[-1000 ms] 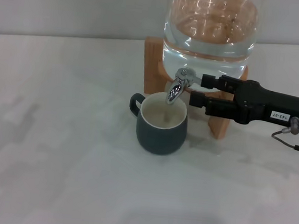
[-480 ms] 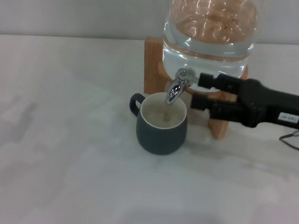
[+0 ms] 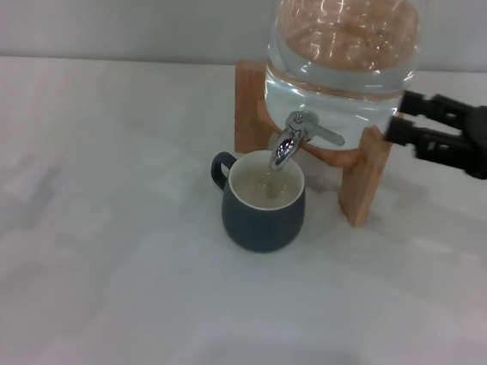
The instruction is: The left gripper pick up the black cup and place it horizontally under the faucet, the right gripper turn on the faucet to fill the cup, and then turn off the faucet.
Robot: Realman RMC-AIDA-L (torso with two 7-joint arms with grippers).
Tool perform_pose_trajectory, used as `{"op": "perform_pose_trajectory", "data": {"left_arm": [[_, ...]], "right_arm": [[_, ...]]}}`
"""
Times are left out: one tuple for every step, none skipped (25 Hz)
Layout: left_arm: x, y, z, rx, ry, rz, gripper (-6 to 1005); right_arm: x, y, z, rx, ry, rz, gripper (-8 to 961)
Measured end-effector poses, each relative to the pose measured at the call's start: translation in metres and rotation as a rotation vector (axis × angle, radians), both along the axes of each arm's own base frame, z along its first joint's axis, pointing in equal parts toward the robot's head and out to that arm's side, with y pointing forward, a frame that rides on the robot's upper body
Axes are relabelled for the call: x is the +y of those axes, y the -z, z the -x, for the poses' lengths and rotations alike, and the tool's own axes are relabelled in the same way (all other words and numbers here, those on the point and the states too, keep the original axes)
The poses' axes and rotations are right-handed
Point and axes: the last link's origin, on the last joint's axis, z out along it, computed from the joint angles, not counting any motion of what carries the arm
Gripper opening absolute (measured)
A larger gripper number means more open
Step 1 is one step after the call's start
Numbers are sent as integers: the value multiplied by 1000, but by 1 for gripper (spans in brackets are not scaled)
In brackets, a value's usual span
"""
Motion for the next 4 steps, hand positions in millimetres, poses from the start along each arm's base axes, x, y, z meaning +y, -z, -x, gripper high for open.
{"op": "perform_pose_trajectory", "data": {"left_arm": [[0,0,0,0,0,0,465],[0,0,0,1,-1,1,465],[0,0,0,1,-1,1,465],[-1,0,0,1,-1,2,465]], "right_arm": [[-1,-4,-4,-6,10,-8,841],[-1,-9,-8,-13,22,-22,841],[-2,-13,-12,-18,34,-32,841],[-2,-18,-17,-23,49,-47,841]]}}
